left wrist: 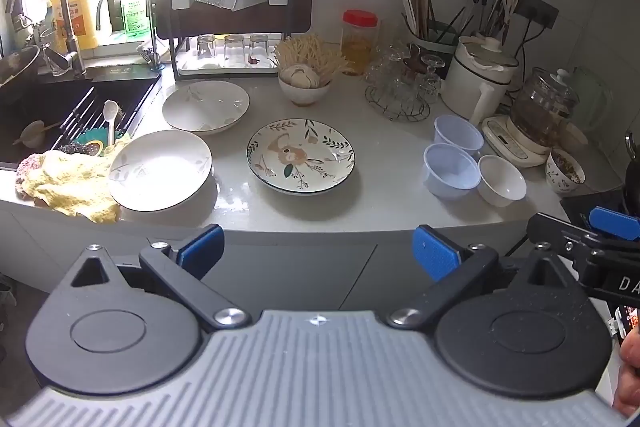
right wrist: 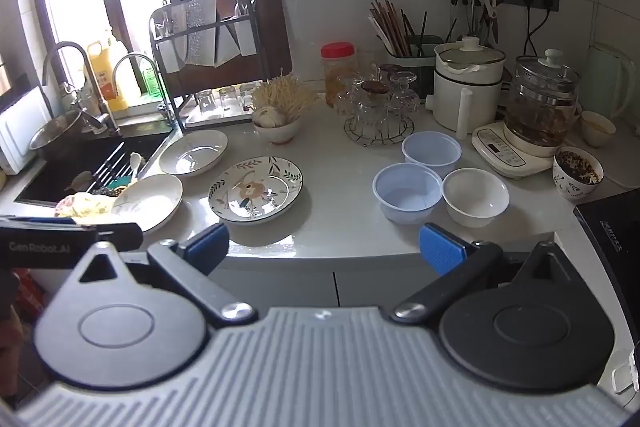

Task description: Organize plates and bowls

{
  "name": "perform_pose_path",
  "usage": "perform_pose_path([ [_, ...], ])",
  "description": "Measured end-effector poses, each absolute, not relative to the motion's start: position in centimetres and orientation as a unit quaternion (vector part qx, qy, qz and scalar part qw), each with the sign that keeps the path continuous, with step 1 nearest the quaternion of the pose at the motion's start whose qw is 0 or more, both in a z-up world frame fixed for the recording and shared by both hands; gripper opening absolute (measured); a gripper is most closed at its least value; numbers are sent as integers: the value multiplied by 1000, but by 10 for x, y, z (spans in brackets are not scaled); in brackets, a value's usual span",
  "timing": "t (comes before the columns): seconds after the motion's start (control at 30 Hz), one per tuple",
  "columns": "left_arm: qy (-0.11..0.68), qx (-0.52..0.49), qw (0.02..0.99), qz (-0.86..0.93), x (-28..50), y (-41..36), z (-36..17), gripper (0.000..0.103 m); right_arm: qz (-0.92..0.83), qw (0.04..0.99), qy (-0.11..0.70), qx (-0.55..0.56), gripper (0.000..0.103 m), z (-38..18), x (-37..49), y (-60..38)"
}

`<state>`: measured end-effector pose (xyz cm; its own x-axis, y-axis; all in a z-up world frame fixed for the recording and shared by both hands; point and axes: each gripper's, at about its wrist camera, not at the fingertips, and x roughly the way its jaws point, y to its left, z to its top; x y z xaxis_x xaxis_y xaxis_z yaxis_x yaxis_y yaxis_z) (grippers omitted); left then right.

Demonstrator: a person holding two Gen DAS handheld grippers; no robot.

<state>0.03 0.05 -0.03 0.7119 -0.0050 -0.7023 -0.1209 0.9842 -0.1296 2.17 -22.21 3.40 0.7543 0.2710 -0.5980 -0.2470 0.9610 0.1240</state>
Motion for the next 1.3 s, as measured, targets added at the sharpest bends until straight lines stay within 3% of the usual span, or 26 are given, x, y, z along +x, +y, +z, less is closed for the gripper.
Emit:
perform_pose_path([
  [1.3,365,-79,926,49,-8,6,-3,102,132,937,321,32,103,32,17,-225],
])
